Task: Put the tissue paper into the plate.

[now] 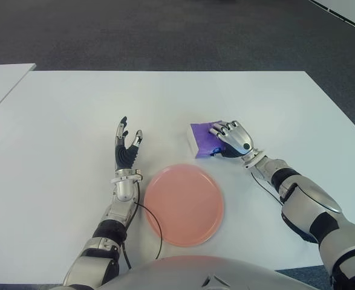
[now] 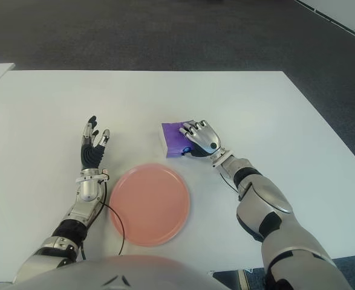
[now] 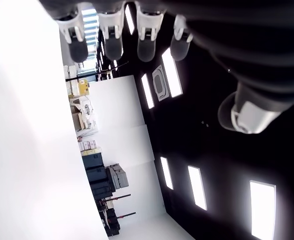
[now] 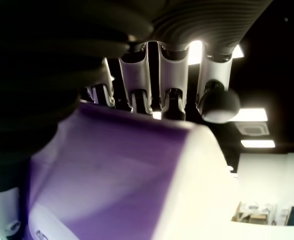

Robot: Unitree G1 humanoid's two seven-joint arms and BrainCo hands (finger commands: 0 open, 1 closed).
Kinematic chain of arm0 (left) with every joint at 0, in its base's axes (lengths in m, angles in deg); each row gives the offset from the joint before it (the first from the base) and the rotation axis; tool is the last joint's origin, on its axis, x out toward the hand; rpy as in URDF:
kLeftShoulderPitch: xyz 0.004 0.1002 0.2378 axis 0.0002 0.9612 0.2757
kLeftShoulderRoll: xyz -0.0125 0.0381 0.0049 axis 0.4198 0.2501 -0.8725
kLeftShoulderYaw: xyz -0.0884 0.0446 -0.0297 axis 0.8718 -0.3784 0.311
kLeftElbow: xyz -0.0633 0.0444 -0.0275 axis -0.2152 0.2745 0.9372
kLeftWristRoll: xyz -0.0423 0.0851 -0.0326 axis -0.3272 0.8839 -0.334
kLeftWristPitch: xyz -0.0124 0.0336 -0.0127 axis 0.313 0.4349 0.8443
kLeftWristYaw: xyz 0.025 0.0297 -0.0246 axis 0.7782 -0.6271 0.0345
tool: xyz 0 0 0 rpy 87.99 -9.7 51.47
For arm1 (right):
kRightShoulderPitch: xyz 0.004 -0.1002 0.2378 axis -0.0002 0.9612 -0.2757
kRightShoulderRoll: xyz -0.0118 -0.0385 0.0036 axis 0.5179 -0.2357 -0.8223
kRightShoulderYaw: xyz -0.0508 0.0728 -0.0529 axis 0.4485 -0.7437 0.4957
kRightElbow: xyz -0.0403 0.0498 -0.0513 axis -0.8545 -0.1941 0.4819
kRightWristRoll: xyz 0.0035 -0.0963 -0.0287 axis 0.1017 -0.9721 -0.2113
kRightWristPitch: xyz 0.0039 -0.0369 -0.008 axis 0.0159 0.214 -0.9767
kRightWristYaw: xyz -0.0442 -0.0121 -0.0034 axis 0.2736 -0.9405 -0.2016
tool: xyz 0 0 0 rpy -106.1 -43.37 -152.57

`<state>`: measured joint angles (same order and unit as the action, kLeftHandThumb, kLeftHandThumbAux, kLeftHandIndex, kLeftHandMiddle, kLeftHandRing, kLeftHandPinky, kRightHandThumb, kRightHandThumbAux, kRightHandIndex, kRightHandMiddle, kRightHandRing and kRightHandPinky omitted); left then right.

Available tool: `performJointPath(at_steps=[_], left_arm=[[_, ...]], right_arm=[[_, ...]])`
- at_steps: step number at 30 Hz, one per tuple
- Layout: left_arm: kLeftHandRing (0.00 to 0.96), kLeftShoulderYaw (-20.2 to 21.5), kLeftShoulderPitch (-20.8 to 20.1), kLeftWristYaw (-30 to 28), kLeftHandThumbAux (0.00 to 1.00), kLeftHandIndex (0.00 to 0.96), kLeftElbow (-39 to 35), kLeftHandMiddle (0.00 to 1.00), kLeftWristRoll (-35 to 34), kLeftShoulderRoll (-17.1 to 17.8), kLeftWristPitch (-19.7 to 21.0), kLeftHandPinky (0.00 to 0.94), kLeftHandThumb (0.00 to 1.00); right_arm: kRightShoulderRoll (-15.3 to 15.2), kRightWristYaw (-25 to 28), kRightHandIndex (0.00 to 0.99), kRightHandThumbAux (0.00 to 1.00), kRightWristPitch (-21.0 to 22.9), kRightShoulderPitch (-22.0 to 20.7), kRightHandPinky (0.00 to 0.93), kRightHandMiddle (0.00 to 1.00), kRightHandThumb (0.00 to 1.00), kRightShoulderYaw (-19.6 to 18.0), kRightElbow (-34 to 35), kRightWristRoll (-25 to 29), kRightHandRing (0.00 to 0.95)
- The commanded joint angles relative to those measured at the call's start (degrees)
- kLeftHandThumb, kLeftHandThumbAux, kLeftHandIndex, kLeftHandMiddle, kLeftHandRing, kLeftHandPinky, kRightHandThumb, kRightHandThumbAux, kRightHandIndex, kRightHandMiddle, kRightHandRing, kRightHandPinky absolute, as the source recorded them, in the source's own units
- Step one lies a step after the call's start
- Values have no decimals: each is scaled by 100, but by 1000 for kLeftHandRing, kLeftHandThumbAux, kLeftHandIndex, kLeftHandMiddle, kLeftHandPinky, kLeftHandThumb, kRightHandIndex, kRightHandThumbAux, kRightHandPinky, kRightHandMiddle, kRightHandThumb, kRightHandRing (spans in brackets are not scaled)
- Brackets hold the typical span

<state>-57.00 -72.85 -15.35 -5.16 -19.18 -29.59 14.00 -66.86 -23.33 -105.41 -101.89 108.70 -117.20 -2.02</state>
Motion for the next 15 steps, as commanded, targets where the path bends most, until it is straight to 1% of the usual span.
performJointPath(at_steps=[1, 7, 15], left_arm=[[0, 30, 328, 72, 484, 0, 363, 0, 49, -13, 71, 0, 25], [0, 28, 282, 115, 483, 0, 419, 0, 71, -1, 83, 0, 18], [0, 38, 217, 158, 483, 0, 495, 0, 72, 7, 99, 0, 15]], right_arm=[[154, 479, 401, 677, -347, 555, 886, 551, 854, -71, -159, 82, 876], [200, 529, 401, 678, -413, 630, 893, 550, 854, -277, -164, 267, 884], [269, 607, 398, 679, -309, 692, 888, 549, 852, -548, -178, 487, 886]])
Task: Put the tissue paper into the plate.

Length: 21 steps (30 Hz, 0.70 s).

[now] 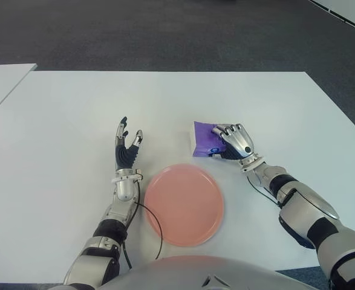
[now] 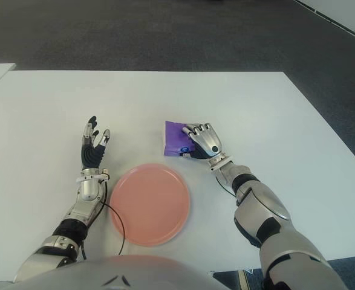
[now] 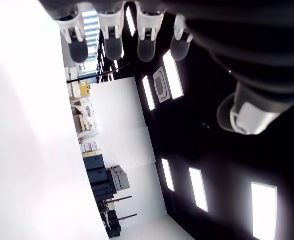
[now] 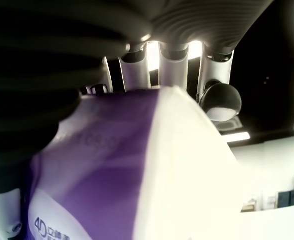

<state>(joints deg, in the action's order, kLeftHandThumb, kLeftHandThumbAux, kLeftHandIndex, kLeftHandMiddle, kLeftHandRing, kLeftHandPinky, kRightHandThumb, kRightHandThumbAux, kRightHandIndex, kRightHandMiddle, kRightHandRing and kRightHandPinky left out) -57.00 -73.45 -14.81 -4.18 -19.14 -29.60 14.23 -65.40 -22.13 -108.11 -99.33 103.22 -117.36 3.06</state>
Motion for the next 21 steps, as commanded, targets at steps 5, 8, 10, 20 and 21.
performJointPath(at_steps=[5, 8, 10, 20, 21], left_arm=[[0, 30, 238, 151, 488, 0, 456, 0, 77, 10, 73, 0, 15], [0, 27, 225, 153, 489, 0, 477, 0, 68, 10, 65, 0, 15], [0, 29, 205, 141, 490, 0, 506, 0, 56, 12, 53, 0, 15], [0, 20, 158, 76, 487, 0, 599, 0, 28, 34, -26, 0, 21], [0, 19, 153, 78, 485, 0, 611, 0, 29, 36, -39, 0, 21]], right_arm=[[155, 574, 396, 680, -18, 456, 879, 546, 851, -113, -159, 69, 884], [166, 584, 395, 680, -27, 470, 874, 545, 850, -166, -152, 88, 882], [191, 582, 395, 681, -19, 491, 873, 544, 850, -212, -154, 109, 882], [271, 741, 401, 678, -147, 495, 868, 546, 852, -562, -103, 378, 882], [269, 779, 403, 678, -199, 476, 869, 546, 853, -617, -86, 435, 885]])
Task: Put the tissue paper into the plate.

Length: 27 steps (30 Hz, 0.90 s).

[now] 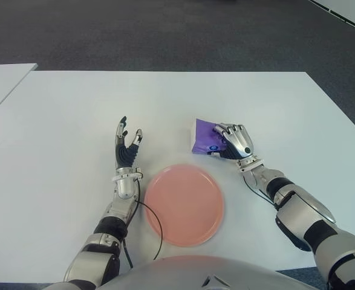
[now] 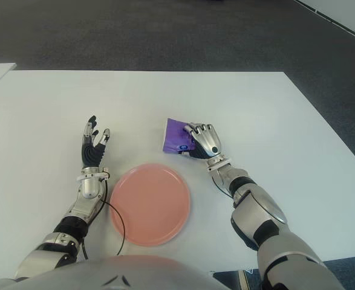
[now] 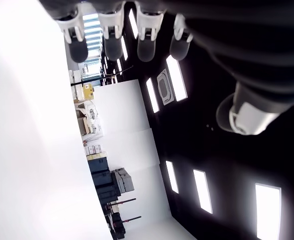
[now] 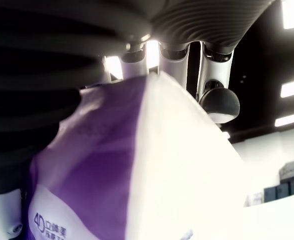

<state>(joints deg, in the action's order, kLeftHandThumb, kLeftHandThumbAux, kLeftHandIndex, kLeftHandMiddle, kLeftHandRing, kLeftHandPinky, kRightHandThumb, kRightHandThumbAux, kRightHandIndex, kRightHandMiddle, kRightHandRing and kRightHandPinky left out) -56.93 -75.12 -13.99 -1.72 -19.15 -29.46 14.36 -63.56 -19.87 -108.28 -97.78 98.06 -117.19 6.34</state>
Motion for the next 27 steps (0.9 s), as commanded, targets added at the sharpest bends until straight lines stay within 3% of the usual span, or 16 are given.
performJointPath(at_steps=[1, 16, 18, 20, 27], left_arm=[[0, 10, 318, 8, 485, 0, 376, 0, 40, 25, -66, 0, 20], [0, 2, 296, 32, 475, 0, 421, 0, 51, 12, -101, 0, 6], [0, 3, 298, 31, 473, 0, 416, 0, 47, 7, -95, 0, 3], [0, 2, 302, 39, 473, 0, 411, 0, 51, 3, -91, 0, 2], [0, -20, 303, 77, 470, 0, 385, 0, 111, 23, -58, 0, 0]], right_arm=[[88, 581, 403, 677, -227, 314, 869, 546, 853, -163, -88, 165, 886], [142, 547, 406, 677, -416, 271, 865, 543, 852, -617, -41, 401, 873], [123, 620, 426, 697, -490, 161, 872, 753, 783, -718, -2, 460, 880], [75, 721, 433, 704, -618, 30, 870, 824, 760, -828, 79, 549, 883], [-29, 833, 439, 710, -925, -190, 869, 892, 737, -1076, 352, 661, 886]])
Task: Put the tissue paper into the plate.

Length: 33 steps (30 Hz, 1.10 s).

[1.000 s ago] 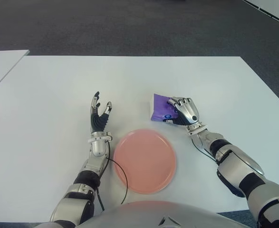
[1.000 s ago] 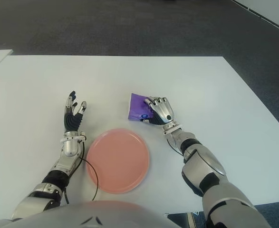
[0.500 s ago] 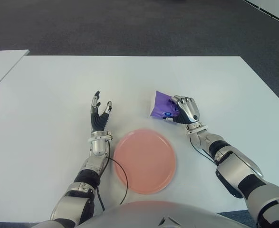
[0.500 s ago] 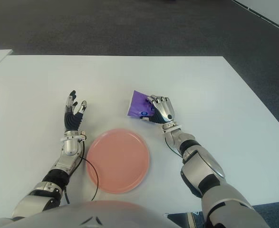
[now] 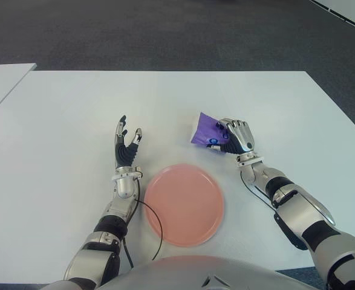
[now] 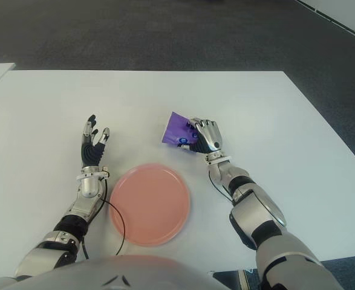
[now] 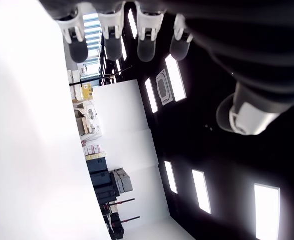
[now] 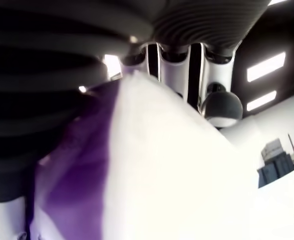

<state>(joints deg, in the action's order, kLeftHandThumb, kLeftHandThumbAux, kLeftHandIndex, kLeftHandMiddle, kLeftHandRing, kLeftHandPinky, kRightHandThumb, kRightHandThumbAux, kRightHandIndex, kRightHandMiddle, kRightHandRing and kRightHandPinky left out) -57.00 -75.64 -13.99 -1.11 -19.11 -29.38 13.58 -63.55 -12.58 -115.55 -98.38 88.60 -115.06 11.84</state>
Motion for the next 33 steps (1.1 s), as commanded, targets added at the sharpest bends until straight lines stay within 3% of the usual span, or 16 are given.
performJointPath(at_steps=[1, 13, 33], left_arm=[[0, -15, 353, 79, 470, 0, 322, 0, 110, 16, 24, 0, 0], [0, -1, 308, -10, 474, 0, 328, 0, 16, -16, 61, 0, 0], [0, -97, 285, 62, 494, 0, 318, 0, 167, 22, -6, 0, 0]], right_arm=[[-33, 92, 440, 710, -219, -142, 870, 892, 736, -151, 168, 103, 886], [-194, -432, 441, 710, -461, -264, 884, 892, 733, -124, 520, -189, 893], [-453, -369, 441, 709, -745, -345, 874, 878, 732, -201, 1099, -315, 888]])
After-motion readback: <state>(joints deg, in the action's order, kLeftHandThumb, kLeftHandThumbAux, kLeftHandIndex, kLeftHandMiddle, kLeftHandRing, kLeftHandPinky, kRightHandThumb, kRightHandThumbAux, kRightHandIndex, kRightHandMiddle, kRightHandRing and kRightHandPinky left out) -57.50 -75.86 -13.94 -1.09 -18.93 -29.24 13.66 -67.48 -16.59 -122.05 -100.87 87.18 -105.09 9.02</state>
